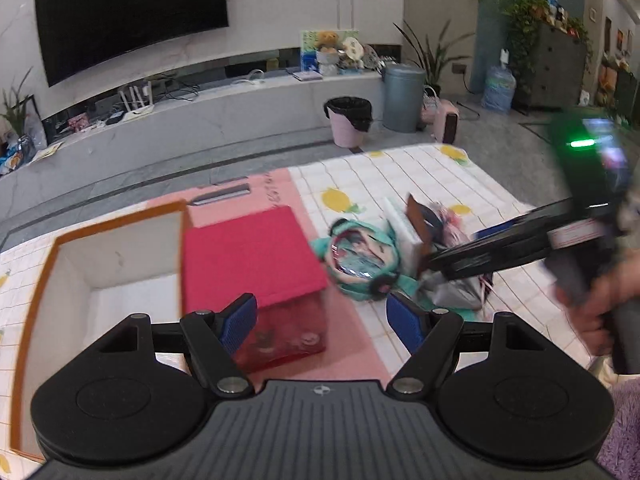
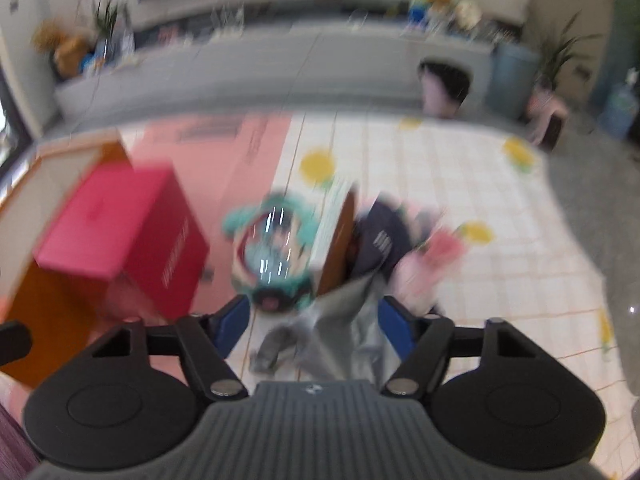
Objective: Organize soft objects
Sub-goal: 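Grasp the grey cloth with the right tool from the pile, then grasp the brown-and-white plush with the left tool while the right tool holds the grey cloth, then lift the brown plush and grey cloth toward the orange box with both tools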
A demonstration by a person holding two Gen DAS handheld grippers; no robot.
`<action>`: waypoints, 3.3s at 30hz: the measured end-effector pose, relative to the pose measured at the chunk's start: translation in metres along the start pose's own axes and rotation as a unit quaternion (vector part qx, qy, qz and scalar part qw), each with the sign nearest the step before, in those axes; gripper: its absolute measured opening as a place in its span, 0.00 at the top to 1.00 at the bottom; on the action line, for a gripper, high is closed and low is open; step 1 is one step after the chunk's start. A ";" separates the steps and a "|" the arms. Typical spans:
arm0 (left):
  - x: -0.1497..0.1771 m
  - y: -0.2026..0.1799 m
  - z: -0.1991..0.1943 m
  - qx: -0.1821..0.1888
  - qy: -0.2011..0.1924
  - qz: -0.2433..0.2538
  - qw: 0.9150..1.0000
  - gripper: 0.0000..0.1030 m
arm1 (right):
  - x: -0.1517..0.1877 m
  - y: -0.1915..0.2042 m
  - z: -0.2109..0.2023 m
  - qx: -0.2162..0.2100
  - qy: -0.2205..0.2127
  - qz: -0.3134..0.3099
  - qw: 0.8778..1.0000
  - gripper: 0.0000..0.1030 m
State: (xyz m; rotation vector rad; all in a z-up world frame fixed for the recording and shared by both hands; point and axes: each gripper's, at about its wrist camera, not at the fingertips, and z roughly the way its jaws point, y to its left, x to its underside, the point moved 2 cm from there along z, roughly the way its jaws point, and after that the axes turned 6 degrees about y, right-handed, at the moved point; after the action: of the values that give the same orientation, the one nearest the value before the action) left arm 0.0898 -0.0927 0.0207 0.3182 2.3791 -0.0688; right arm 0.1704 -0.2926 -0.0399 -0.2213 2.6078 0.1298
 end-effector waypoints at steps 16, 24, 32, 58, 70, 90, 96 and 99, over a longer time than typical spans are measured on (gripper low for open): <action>0.045 -0.035 0.035 -0.002 0.062 0.048 0.997 0.16 | -0.001 -0.003 0.034 0.027 0.032 -0.016 0.999 0.96; 0.057 -0.037 0.043 -0.005 0.080 0.047 0.996 0.16 | -0.006 -0.022 -0.020 -0.011 -0.047 0.052 0.997 0.95; 0.069 -0.059 0.056 0.004 0.060 0.060 0.996 0.16 | 0.003 -0.041 -0.079 -0.038 -0.127 0.095 0.987 0.93; 0.023 -0.176 0.144 -0.059 -0.084 0.102 0.990 0.20 | 0.030 -0.111 -0.071 0.074 -0.114 0.194 0.971 0.89; 0.024 -0.169 0.143 -0.094 -0.132 0.042 0.986 0.75 | 0.032 -0.115 -0.073 0.083 -0.109 0.210 0.968 0.89; 0.008 -0.106 0.088 -0.021 -0.144 -0.060 0.988 0.96 | 0.027 -0.097 -0.059 0.091 -0.083 0.157 0.980 0.89; 0.003 -0.088 0.071 0.005 -0.147 -0.079 0.986 0.96 | 0.025 -0.090 -0.062 0.098 -0.088 0.147 0.980 0.89; 0.001 -0.080 0.069 -0.002 -0.134 -0.091 0.987 0.96 | 0.024 -0.082 -0.068 0.103 -0.098 0.133 0.981 0.89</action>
State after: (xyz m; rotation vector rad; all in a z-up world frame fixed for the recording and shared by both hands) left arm 0.1151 -0.1794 -0.0346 0.0832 2.1342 -0.1812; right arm 0.1322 -0.3856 0.0025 0.2040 2.4208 -0.0251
